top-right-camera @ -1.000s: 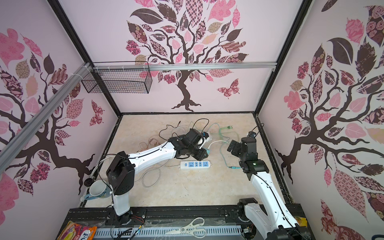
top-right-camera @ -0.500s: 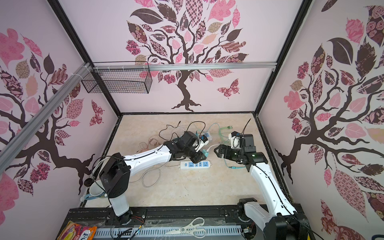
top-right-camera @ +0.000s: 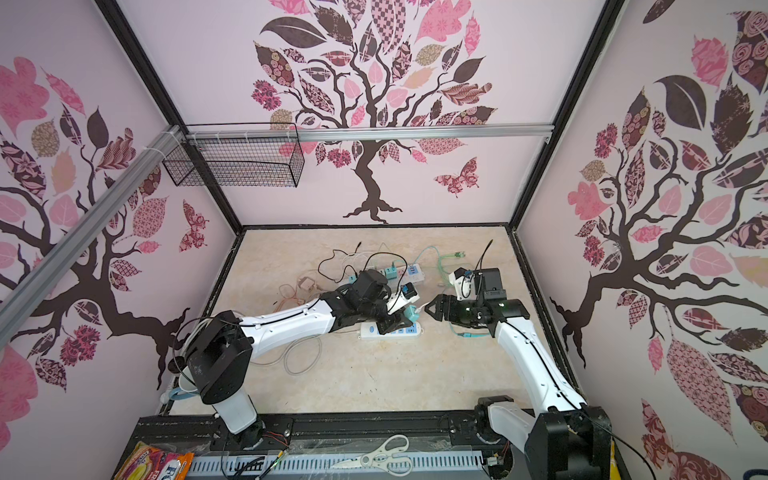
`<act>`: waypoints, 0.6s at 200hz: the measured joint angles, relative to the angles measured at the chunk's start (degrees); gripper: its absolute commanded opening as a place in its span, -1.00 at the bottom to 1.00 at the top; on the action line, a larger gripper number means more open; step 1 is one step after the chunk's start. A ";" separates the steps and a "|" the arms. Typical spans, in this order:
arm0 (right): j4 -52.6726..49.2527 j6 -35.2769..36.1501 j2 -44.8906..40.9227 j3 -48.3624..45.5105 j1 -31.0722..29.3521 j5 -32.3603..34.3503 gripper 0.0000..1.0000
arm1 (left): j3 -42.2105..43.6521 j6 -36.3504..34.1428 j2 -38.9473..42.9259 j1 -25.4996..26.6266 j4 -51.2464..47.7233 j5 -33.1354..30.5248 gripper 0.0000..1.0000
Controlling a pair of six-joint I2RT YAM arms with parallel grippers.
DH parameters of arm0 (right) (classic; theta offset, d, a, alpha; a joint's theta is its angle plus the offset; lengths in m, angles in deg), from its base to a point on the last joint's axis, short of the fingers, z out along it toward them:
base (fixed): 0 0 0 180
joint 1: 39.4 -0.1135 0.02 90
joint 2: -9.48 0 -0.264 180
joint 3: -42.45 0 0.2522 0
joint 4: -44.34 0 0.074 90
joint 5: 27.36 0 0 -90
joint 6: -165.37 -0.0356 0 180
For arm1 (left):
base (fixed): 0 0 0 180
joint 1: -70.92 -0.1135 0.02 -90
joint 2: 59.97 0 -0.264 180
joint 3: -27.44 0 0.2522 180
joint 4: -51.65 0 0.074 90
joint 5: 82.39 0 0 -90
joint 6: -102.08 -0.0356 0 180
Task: Insert the plug
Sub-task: 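Bring the teal charger toward the right gripper over the blue-socket strip, then grasp the teal charger with the right gripper from the left gripper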
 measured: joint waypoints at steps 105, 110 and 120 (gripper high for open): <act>5.66 -1.64 -0.28 0.04 -6.71 -0.33 0.11 | 0.96 -7.50 0.94 3.91 4.11 -11.21 -1.00; 6.01 -1.92 -0.31 0.04 -6.84 -0.50 0.06 | 1.16 -7.54 1.07 4.00 4.28 -11.43 -1.00; 6.75 -2.25 -0.28 0.04 -6.95 -1.20 -0.02 | 1.75 -7.91 1.49 4.20 4.70 -11.67 -1.00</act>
